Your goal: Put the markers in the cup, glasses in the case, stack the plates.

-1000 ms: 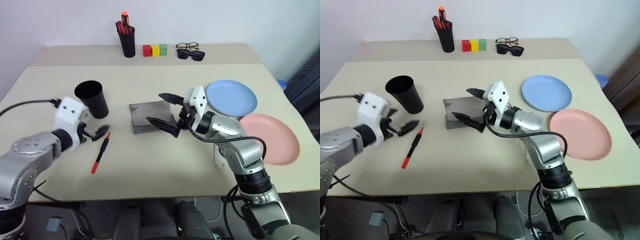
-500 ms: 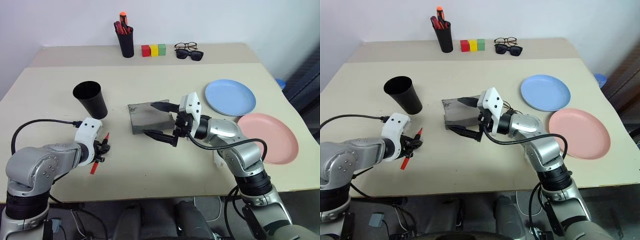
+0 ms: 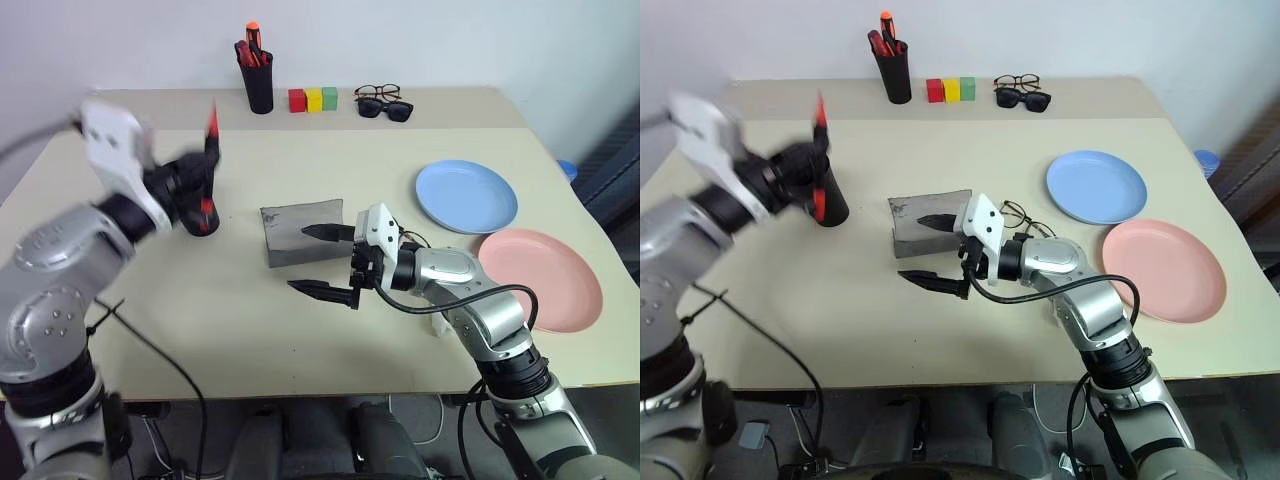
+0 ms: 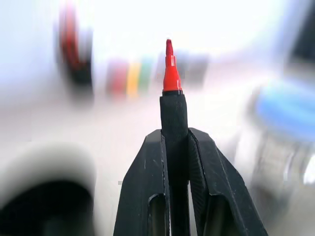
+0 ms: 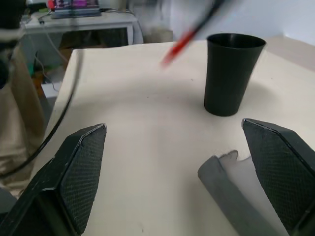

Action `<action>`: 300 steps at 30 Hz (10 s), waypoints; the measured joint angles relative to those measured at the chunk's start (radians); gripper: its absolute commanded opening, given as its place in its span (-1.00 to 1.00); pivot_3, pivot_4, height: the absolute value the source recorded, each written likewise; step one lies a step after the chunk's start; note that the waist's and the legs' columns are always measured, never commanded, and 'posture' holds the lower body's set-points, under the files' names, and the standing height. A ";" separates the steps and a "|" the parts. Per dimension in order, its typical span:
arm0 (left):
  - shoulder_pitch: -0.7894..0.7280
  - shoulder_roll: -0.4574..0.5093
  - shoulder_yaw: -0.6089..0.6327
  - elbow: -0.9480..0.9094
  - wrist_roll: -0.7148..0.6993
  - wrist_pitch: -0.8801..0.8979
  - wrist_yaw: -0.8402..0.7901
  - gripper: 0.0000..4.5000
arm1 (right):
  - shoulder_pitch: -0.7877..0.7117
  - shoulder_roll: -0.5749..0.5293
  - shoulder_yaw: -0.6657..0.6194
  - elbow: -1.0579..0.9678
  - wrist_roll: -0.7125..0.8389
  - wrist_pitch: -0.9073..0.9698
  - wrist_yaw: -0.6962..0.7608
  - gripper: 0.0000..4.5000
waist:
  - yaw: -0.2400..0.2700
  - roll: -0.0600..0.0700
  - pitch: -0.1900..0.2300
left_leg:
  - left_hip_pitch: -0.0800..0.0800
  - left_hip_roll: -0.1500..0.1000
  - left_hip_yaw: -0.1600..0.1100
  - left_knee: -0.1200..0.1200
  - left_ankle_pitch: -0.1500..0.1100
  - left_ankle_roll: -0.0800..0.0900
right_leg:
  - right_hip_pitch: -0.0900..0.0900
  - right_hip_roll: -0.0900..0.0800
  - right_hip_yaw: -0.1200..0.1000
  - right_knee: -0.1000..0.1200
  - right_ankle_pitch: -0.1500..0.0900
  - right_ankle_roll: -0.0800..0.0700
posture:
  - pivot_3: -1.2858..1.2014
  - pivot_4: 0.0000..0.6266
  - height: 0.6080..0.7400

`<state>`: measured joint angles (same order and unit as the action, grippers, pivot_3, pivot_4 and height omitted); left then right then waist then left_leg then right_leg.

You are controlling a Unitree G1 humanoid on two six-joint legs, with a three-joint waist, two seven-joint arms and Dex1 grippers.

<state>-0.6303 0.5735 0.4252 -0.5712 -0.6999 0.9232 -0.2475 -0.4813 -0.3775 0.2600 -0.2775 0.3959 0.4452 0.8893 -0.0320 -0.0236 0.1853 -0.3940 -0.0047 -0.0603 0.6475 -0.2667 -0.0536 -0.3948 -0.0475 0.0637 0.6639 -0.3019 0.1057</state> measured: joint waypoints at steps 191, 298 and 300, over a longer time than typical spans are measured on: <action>-0.346 -0.101 -0.707 0.963 0.413 0.088 -0.542 -0.47 | 0.261 -0.311 -0.321 -0.358 -0.026 0.344 -0.008 0.31 | 0.014 0.004 0.002 | -0.014 -0.002 -0.002 0.008 0.000 0.001 | -0.010 0.002 -0.008 0.005 0.000 -0.001 | 0.03 -0.52 1.00; 0.246 -0.035 -0.509 0.379 0.371 -0.480 -0.556 -0.50 | 0.566 -0.447 -0.735 -0.307 -0.162 0.334 -0.222 -0.99 | 0.018 0.010 0.001 | 0.000 0.001 -0.001 0.010 -0.002 0.005 | 0.008 0.002 -0.006 0.000 0.000 0.001 | 0.03 -0.52 1.00; 0.275 -0.016 -0.486 0.388 0.372 -0.479 -0.556 -0.50 | 0.555 -0.463 -0.768 -0.298 -0.148 0.344 -0.214 -0.99 | 0.022 0.010 0.001 | 0.000 0.001 -0.001 0.009 -0.002 0.005 | 0.008 0.001 -0.006 -0.001 0.000 0.001 | 0.03 -0.52 1.00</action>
<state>-0.3552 0.5579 -0.0607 -0.1835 -0.3279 0.4443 -0.8035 0.0734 -0.8403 -0.5078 -0.5760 0.2482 0.7894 0.6753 -0.0100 -0.0139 0.1860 -0.3944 -0.0040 -0.0612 0.6567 -0.2687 -0.0486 -0.3868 -0.0464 0.0575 0.6632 -0.3023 0.1065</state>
